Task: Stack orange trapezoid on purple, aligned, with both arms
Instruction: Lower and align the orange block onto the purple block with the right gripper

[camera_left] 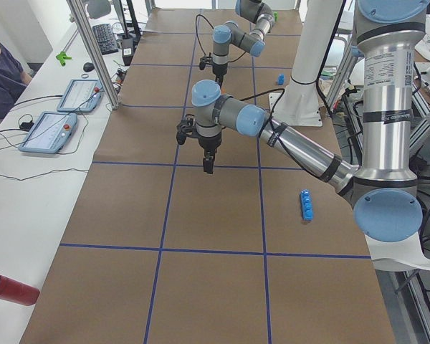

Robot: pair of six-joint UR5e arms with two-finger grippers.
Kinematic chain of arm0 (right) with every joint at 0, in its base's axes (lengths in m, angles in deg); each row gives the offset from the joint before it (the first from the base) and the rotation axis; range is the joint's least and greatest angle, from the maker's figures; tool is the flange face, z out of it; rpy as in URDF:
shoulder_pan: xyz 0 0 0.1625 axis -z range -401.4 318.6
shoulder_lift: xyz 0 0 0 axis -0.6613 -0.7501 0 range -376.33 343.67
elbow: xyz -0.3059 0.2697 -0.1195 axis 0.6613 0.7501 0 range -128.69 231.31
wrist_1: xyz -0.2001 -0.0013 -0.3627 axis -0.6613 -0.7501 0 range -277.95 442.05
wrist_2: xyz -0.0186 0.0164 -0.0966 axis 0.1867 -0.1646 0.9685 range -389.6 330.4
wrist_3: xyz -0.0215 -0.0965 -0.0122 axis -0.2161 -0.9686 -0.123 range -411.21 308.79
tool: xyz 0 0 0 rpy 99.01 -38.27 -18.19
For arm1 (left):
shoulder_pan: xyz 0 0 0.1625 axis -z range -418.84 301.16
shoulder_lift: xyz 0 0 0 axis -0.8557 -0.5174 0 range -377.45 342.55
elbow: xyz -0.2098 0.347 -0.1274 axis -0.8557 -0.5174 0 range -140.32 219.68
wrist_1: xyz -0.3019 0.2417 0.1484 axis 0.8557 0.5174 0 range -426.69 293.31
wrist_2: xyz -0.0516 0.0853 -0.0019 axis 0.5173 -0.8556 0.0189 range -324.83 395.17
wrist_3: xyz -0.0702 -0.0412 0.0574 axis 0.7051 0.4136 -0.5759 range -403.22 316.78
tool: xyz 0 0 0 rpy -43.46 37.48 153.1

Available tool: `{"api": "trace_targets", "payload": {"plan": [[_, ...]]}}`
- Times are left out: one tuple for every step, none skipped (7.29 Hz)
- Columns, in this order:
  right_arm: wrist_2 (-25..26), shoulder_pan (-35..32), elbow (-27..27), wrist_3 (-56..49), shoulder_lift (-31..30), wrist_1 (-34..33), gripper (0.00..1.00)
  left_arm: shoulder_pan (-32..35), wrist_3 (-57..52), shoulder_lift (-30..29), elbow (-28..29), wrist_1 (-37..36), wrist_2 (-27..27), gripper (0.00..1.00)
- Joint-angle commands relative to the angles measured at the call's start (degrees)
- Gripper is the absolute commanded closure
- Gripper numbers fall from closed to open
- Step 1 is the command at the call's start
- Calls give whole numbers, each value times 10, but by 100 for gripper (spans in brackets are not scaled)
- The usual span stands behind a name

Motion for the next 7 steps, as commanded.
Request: {"api": "trace_targets", "payload": {"plan": [[1, 3, 1, 0, 1, -10, 100, 0, 0, 0, 1, 0, 0, 0], [2, 3, 1, 0, 1, -11, 100, 0, 0, 0, 1, 0, 1, 0], [2, 4, 1, 0, 1, -11, 100, 0, 0, 0, 1, 0, 1, 0], [2, 4, 1, 0, 1, -11, 100, 0, 0, 0, 1, 1, 0, 0], [2, 4, 1, 0, 1, -11, 100, 0, 0, 0, 1, 1, 0, 0], [2, 4, 2, -1, 1, -12, 100, 0, 0, 0, 1, 0, 0, 0], [8, 6, 2, 0, 1, -12, 100, 0, 0, 0, 1, 0, 0, 0]]}}
